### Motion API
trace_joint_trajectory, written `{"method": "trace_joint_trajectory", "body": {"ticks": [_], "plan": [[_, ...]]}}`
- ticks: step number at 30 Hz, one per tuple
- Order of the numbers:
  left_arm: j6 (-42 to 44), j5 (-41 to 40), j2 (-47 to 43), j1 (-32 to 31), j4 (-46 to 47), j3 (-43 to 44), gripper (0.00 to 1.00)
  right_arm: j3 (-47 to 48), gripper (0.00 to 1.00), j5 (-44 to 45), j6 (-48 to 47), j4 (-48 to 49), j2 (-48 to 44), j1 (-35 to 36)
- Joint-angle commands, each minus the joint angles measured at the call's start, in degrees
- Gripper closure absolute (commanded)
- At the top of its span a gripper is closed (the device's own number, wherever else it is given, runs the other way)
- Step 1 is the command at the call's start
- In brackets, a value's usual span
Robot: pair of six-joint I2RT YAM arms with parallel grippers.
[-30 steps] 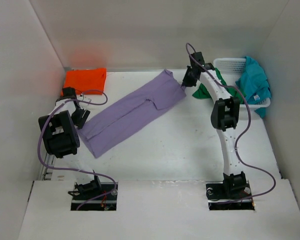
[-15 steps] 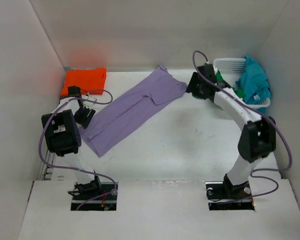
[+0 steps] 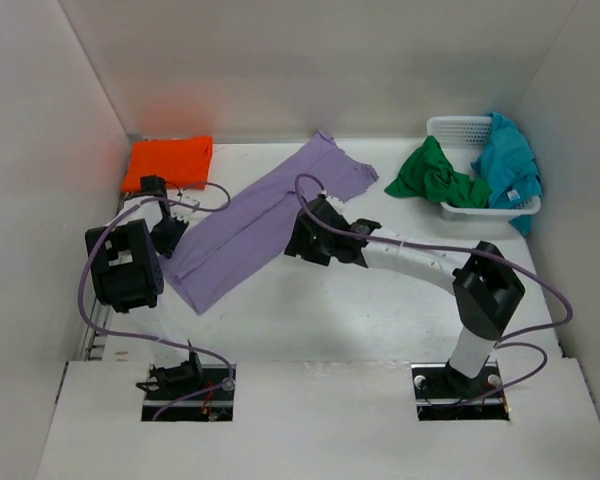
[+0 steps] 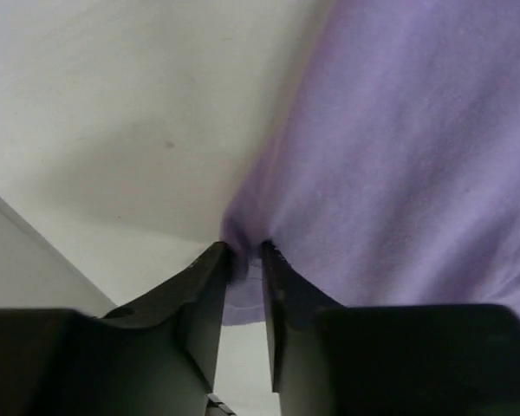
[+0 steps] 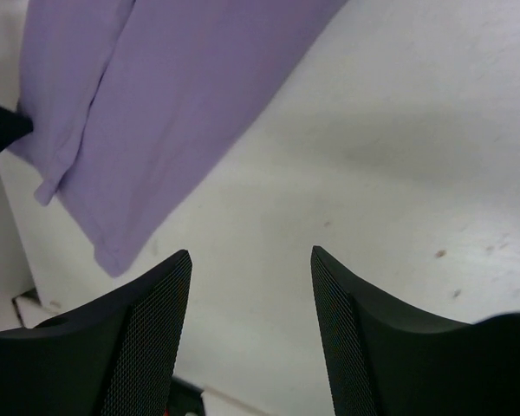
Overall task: Fold and stack the t-shirts
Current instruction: Rotate the tshirt 90 degrees
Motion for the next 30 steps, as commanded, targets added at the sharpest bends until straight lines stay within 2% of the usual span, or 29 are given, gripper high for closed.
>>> {"method": "trace_joint_trajectory", "body": {"ticks": [1,3,8,16,20,27,30], "plan": [[-0.5,4.7,-1.9,-0.1,-8.0,-4.4,0.81,-0.3,0.38,1.3,7.4,3.6,-0.6,4.9],[-0.8,7.9,-5.3,-0.2,-9.4,-7.4,0.89,-1.5,0.38,2.2,9.1,3.3,-1.1,7.7],[-0.9,11.1,-12.4,-0.6,-10.5,-14.2,0.93,-4.9,0.38,7.8,18.1,3.3,-2.6,16.4],[-3.2,15.5,-26.3,-2.0,-14.0,-23.1,0.85,3.8,0.39,12.0,28.2,2.6,8.7,26.8],[-3.0,14.9,-31.3,-2.1,-13.8,-26.0,0.84,4.0,0.39,10.9,35.0,0.4,12.2,28.8],[-1.2,14.6,-31.0,0.0,-13.9,-25.4,0.83,2.8,0.39,9.0,39.4,1.9,14.4,28.9],[-0.9,14.6,-32.0,0.8,-14.1,-25.2,0.76,4.4,0.42,7.1,39.4,4.2,16.8,28.5]]}}
